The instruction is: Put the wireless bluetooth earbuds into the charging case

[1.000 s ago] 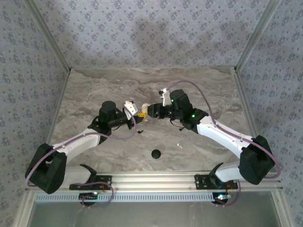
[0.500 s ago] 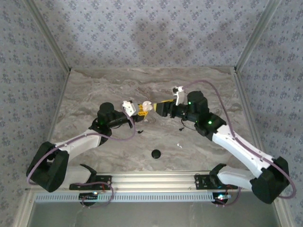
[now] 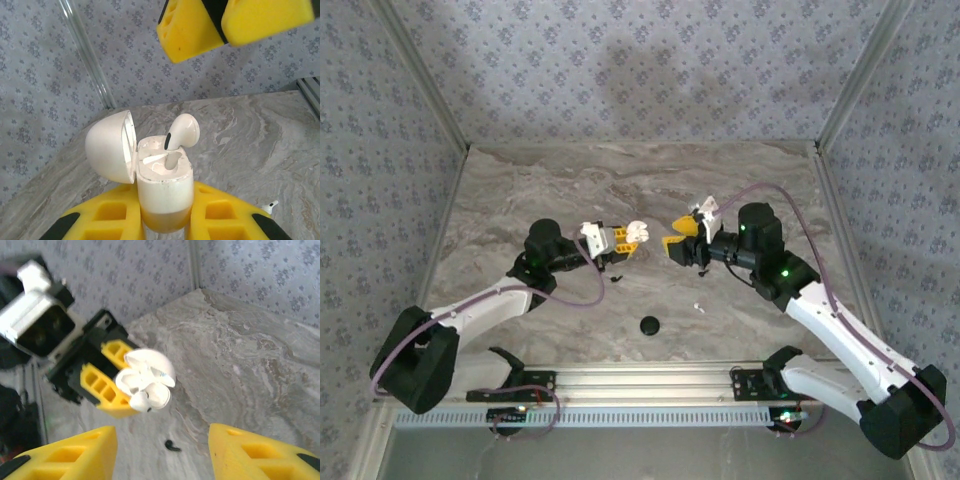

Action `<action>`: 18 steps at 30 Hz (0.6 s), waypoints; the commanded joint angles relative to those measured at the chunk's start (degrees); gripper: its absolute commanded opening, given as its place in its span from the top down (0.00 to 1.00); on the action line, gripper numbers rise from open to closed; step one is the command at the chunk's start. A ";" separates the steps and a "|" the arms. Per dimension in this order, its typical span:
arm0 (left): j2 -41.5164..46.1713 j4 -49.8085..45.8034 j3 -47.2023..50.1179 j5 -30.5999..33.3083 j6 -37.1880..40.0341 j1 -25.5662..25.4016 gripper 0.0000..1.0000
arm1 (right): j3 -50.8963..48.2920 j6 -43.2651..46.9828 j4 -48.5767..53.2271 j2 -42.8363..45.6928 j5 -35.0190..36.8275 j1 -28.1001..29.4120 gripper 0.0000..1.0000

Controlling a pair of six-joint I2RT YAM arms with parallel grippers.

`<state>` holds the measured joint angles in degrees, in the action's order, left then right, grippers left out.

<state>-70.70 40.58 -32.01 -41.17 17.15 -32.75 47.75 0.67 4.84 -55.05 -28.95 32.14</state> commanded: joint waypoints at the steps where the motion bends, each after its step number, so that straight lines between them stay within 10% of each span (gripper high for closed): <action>1: 1.61 -0.24 -0.61 -1.72 3.26 -0.44 0.88 | 0.96 16.58 3.54 -0.22 -1.46 0.54 0.47; 18: 1.61 -0.59 -0.68 -1.38 3.61 -0.49 0.88 | 1.97 32.35 -3.05 -7.79 2.84 5.24 0.55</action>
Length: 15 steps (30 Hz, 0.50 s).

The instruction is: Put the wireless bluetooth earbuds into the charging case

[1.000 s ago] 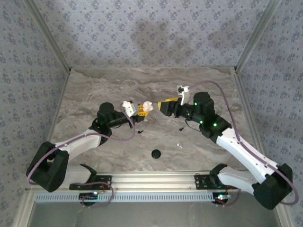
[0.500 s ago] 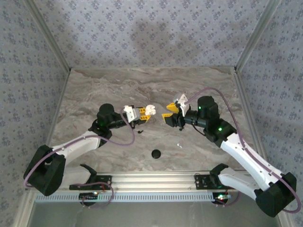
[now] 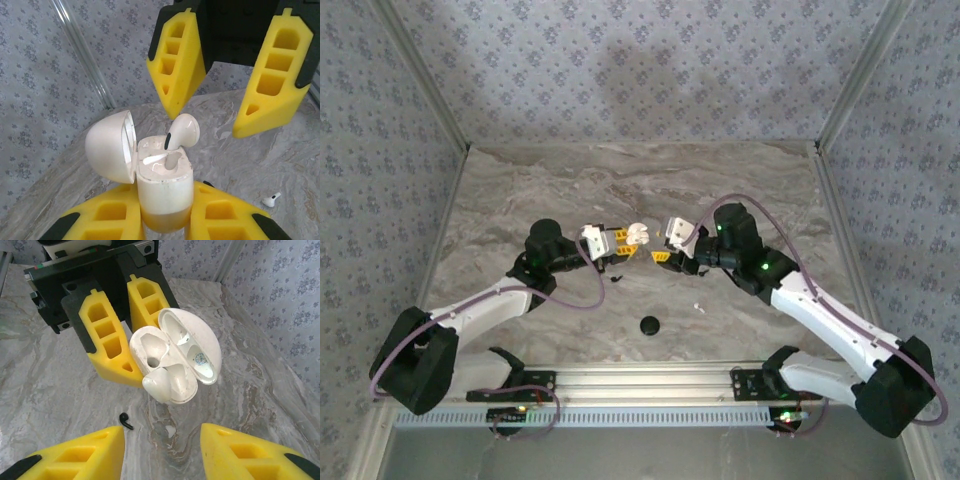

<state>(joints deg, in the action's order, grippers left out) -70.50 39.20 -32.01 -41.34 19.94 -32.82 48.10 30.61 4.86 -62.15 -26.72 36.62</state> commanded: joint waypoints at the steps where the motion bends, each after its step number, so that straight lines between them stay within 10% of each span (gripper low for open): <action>1: 1.37 0.79 -0.68 -1.20 0.80 -0.44 0.88 | 1.52 2.44 -3.41 -0.84 0.69 0.90 0.55; 15: 1.24 1.33 -0.51 -1.10 0.29 -0.45 0.88 | 1.38 2.26 -7.95 -3.15 2.63 3.54 0.60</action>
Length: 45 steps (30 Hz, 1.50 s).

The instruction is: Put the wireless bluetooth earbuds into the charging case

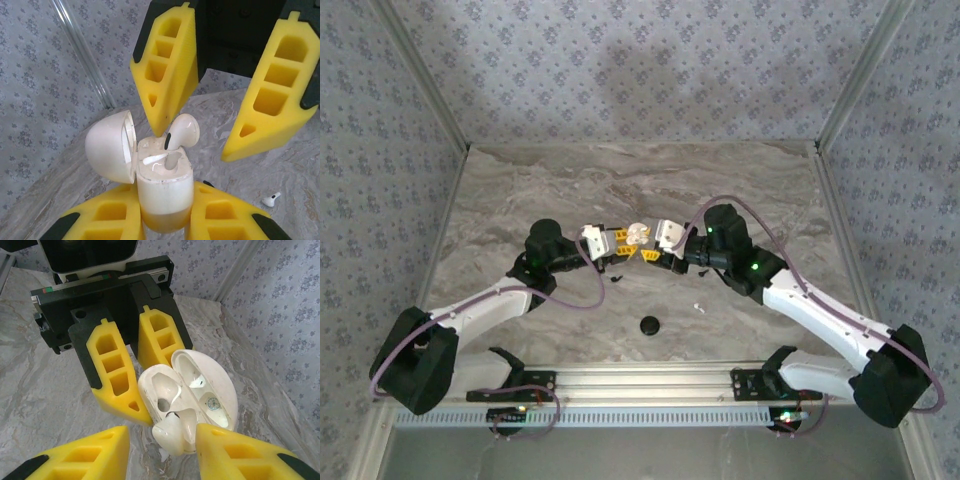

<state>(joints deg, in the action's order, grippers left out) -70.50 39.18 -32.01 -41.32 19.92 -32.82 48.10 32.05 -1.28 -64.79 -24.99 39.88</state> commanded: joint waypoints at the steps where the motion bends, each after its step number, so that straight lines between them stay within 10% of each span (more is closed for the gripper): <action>1: 1.25 1.34 -0.51 -1.05 0.30 -0.41 0.88 | 1.33 0.82 -1.94 -0.64 0.91 0.37 0.61; 45: 0.27 0.81 -0.51 0.52 0.12 -0.51 0.88 | 2.76 4.35 0.28 3.12 3.59 2.03 0.81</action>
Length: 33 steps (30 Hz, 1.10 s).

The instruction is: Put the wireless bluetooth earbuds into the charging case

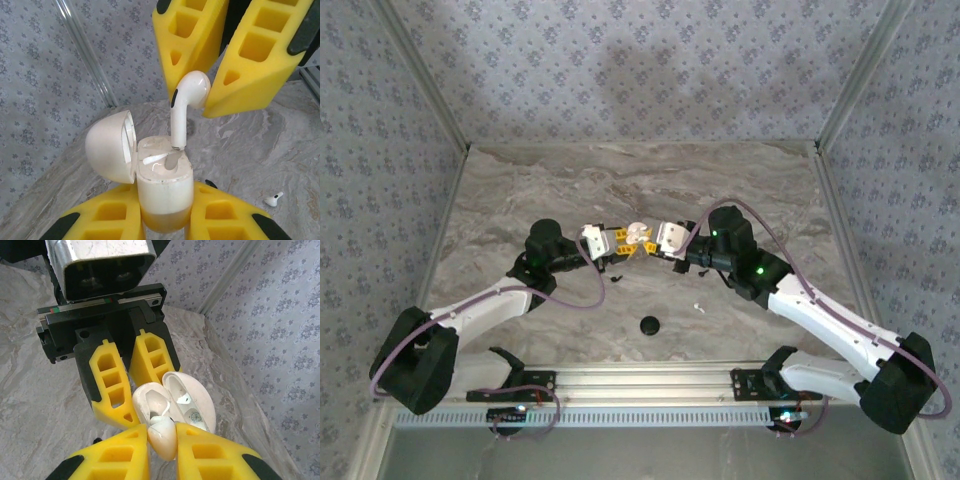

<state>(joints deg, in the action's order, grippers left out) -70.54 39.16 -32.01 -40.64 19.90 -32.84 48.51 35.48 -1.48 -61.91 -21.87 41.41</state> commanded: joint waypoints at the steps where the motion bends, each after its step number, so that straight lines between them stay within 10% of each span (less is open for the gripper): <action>1: 0.32 0.86 -0.51 -0.16 0.14 -0.47 0.88 | 2.32 0.94 0.45 0.07 0.57 0.45 0.81; 33: 1.42 0.95 -0.50 0.00 0.23 -0.63 0.88 | 4.56 2.62 6.84 -3.19 2.53 0.96 0.81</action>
<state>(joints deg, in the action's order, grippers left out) -70.54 38.79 -32.01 -40.47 19.90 -33.15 50.96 37.04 3.05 -64.62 -20.51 42.17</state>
